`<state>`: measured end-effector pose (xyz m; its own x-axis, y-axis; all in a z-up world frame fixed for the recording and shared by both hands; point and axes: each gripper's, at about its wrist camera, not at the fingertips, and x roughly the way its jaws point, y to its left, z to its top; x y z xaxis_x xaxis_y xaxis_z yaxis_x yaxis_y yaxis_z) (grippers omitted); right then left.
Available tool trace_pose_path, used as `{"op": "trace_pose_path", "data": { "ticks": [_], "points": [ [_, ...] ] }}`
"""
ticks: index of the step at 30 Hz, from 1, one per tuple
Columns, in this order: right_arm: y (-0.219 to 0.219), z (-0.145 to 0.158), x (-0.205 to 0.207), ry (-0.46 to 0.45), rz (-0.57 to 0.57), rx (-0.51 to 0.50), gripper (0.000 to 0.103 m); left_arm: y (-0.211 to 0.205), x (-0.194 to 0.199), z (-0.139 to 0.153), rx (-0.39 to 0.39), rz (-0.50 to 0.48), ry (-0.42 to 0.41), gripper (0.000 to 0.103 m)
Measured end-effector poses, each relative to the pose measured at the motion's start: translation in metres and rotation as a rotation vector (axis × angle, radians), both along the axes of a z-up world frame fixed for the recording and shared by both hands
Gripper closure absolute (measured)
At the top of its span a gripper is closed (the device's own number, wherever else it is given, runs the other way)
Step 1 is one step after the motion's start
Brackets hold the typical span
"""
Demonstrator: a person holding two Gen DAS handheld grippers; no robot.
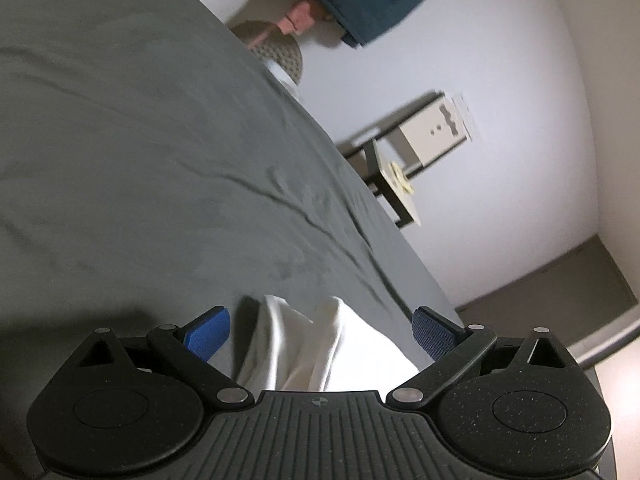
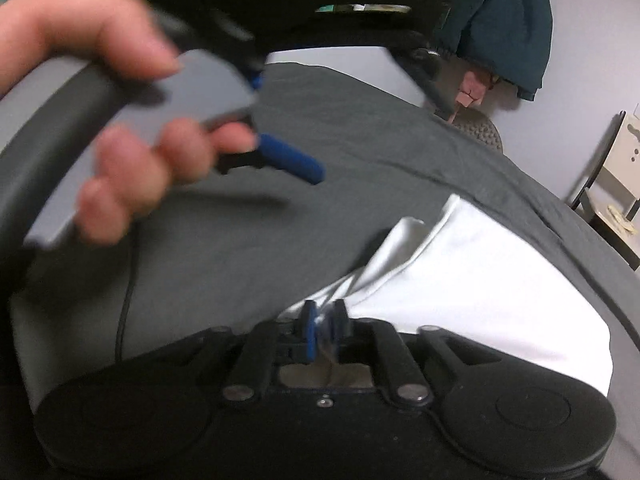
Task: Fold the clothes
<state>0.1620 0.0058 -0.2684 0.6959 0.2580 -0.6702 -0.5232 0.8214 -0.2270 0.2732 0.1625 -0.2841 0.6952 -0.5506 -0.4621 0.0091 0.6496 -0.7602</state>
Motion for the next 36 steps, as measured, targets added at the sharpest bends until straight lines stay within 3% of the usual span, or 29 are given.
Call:
{"op": "trace_pose_path", "data": {
  "ticks": [1, 6, 8, 11, 14, 16, 17, 18, 24, 25, 26, 27, 31, 34, 35, 36],
  "points": [
    [-0.001, 0.003, -0.004, -0.013, 0.019, 0.006, 0.067, -0.005, 0.006, 0.003, 0.021, -0.025, -0.01, 0.003],
    [-0.02, 0.027, -0.033, -0.077, 0.045, 0.032, 0.063, -0.024, 0.034, 0.013, 0.202, -0.183, -0.164, 0.003],
    [-0.034, 0.034, -0.039, -0.086, 0.019, 0.038, 0.059, -0.025, 0.047, 0.007, 0.178, -0.24, -0.189, 0.003],
    [-0.052, 0.038, -0.045, -0.085, -0.012, 0.034, 0.058, -0.024, 0.064, -0.007, 0.059, -0.315, -0.173, 0.003],
    [-0.059, 0.033, -0.049, -0.091, -0.02, -0.012, 0.059, -0.031, 0.071, -0.007, 0.129, -0.347, -0.192, 0.004],
    [-0.06, 0.026, -0.047, -0.099, -0.012, -0.049, 0.059, -0.035, 0.075, -0.007, 0.18, -0.37, -0.192, 0.016],
    [-0.059, 0.023, -0.047, -0.106, -0.006, -0.072, 0.059, -0.036, 0.076, -0.007, 0.184, -0.375, -0.183, 0.031],
    [-0.056, 0.022, -0.046, -0.112, 0.004, -0.092, 0.059, -0.036, 0.078, -0.008, 0.188, -0.38, -0.174, 0.036],
    [-0.035, 0.014, -0.049, -0.168, 0.112, -0.188, 0.058, -0.042, 0.075, -0.012, 0.232, -0.398, -0.157, 0.036],
    [-0.032, 0.012, -0.05, -0.183, 0.121, -0.21, 0.058, -0.042, 0.075, -0.012, 0.23, -0.392, -0.156, 0.04],
    [-0.03, 0.01, -0.051, -0.199, 0.126, -0.232, 0.058, -0.043, 0.076, -0.013, 0.227, -0.386, -0.153, 0.059],
    [-0.028, 0.009, -0.052, -0.216, 0.13, -0.254, 0.059, -0.043, 0.077, -0.013, 0.224, -0.38, -0.15, 0.067],
    [-0.022, 0.002, -0.048, -0.232, 0.142, -0.31, 0.059, -0.047, 0.072, -0.017, 0.23, -0.396, -0.142, 0.067],
    [-0.02, -0.005, -0.047, -0.224, 0.17, -0.356, 0.059, -0.049, 0.065, -0.016, 0.258, -0.396, -0.143, 0.074],
    [-0.019, -0.007, -0.046, -0.227, 0.175, -0.371, 0.059, -0.048, 0.065, -0.015, 0.26, -0.393, -0.139, 0.079],
    [-0.019, -0.009, -0.046, -0.235, 0.175, -0.382, 0.059, -0.048, 0.064, -0.015, 0.26, -0.39, -0.134, 0.091]
  ]
}}
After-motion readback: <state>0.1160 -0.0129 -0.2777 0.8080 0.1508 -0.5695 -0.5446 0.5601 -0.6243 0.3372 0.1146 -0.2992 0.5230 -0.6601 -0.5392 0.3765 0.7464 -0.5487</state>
